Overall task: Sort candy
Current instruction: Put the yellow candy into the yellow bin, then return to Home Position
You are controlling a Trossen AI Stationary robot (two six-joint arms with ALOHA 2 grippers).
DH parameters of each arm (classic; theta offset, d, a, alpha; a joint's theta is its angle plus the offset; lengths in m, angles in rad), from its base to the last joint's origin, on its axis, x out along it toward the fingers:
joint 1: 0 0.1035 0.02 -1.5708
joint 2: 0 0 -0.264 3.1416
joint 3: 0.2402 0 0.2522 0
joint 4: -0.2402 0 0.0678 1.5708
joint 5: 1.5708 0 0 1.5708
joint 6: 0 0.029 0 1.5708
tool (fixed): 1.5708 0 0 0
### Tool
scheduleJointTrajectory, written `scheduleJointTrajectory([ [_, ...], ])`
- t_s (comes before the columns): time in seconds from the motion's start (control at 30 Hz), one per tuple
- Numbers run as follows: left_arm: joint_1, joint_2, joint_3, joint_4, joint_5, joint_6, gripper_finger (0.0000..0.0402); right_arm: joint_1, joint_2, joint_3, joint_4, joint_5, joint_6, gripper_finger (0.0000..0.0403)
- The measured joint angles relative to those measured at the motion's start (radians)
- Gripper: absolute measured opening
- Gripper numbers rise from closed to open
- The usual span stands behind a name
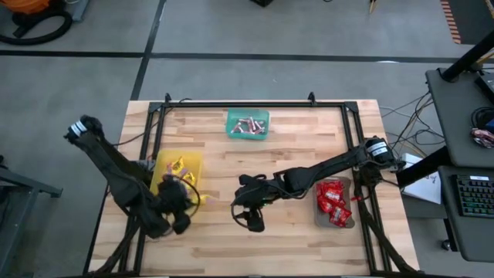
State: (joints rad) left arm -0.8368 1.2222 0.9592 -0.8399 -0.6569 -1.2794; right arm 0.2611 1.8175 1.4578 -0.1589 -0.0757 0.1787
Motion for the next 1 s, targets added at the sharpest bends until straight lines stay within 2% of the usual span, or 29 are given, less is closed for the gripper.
scheduleJointTrajectory([
  [0.17, 0.007, -0.091, -0.03, -0.22, 0.021, -0.154, 0.0, 0.0, 0.0, 0.0, -0.001, 0.0, -0.024, 0.02],
  [0.47, 0.01, -0.132, -0.123, -0.273, 0.078, -0.283, 0.0002, 0.0, 0.0, -0.001, -0.026, 0.0, -0.042, 0.0201],
  [0.6, 0.01, -0.122, -0.134, -0.323, 0.097, -0.351, 0.0026, 0.0, 0.0, -0.004, -0.025, 0.0, -0.042, 0.0201],
  [0.83, 0.011, -0.123, -0.135, -0.37, 0.101, -0.356, 0.0084, 0.0, 0.0, -0.005, -0.025, 0.0, -0.05, 0.0201],
  [1.0, 0.011, -0.127, -0.135, -0.455, 0.095, -0.352, 0.0096, 0.0, 0.0, -0.006, -0.046, 0.0, -0.096, 0.0201],
])
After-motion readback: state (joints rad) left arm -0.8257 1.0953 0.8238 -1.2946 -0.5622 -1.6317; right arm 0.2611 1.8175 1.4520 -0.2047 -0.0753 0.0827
